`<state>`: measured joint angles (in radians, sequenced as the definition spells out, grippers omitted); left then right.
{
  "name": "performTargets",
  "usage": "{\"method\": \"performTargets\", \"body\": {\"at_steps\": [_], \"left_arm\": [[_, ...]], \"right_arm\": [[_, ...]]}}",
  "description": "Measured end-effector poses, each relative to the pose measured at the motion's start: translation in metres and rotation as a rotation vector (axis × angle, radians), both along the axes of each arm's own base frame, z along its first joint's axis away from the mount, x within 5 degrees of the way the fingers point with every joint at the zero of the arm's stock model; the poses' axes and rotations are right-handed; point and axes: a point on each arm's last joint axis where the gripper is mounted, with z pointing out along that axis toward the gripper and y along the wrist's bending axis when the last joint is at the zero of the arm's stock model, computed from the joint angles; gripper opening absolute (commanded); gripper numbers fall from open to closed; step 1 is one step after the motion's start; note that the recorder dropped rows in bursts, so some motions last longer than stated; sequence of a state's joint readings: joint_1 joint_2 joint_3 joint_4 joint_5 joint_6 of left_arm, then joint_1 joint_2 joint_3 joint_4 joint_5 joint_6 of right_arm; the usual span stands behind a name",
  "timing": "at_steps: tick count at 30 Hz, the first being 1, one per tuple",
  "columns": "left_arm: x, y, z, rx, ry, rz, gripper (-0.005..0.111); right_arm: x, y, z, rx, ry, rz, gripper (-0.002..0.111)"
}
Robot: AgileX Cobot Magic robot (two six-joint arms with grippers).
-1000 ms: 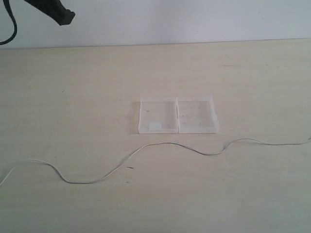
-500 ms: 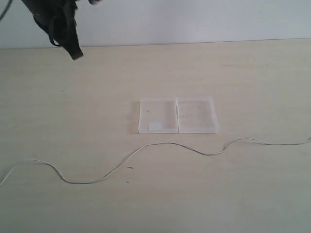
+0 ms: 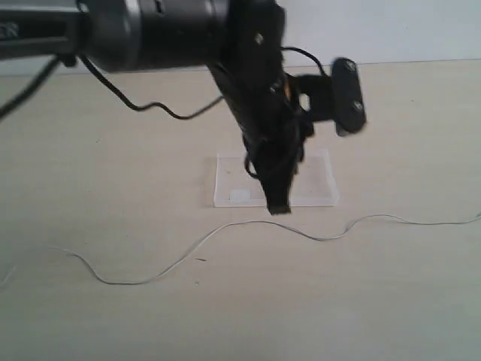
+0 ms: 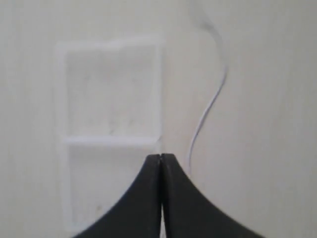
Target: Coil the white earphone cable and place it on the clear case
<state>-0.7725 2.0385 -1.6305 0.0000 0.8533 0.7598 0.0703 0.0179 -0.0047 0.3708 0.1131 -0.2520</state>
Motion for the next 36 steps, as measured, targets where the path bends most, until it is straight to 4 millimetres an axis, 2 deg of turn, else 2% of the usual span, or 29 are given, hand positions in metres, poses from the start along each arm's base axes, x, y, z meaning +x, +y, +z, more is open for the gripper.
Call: {"method": "performTargets", "body": {"at_steps": [2,6,10,13,16,23,33,36], "left_arm": [[-0.013,-0.021,-0.011,-0.004,-0.010,-0.063,0.000],[-0.026,-0.050,-0.030,-0.064,-0.048,-0.100,0.000],[-0.023,-0.068,-0.042,-0.147,-0.040,-0.017,0.009],[-0.018,-0.077,-0.047,-0.197,-0.010,0.062,0.008],[-0.015,-0.083,-0.050,-0.212,0.037,0.109,0.000],[-0.011,-0.092,-0.059,-0.196,0.151,0.146,0.000],[-0.008,-0.096,-0.062,-0.220,0.144,0.123,0.000],[-0.008,-0.096,-0.062,-0.226,0.140,0.121,0.009]], "right_arm": [[0.000,0.000,0.000,0.000,0.000,0.000,0.000],[0.000,0.000,0.000,0.000,0.000,0.000,0.000],[0.000,0.000,0.000,0.000,0.000,0.000,0.000],[0.000,0.000,0.000,0.000,0.000,0.000,0.000],[0.000,0.000,0.000,0.000,0.000,0.000,0.000],[0.000,0.000,0.000,0.000,0.000,0.000,0.000],[0.000,0.000,0.000,0.000,0.000,0.000,0.000],[0.000,0.000,0.000,0.000,0.000,0.000,0.000]]}}
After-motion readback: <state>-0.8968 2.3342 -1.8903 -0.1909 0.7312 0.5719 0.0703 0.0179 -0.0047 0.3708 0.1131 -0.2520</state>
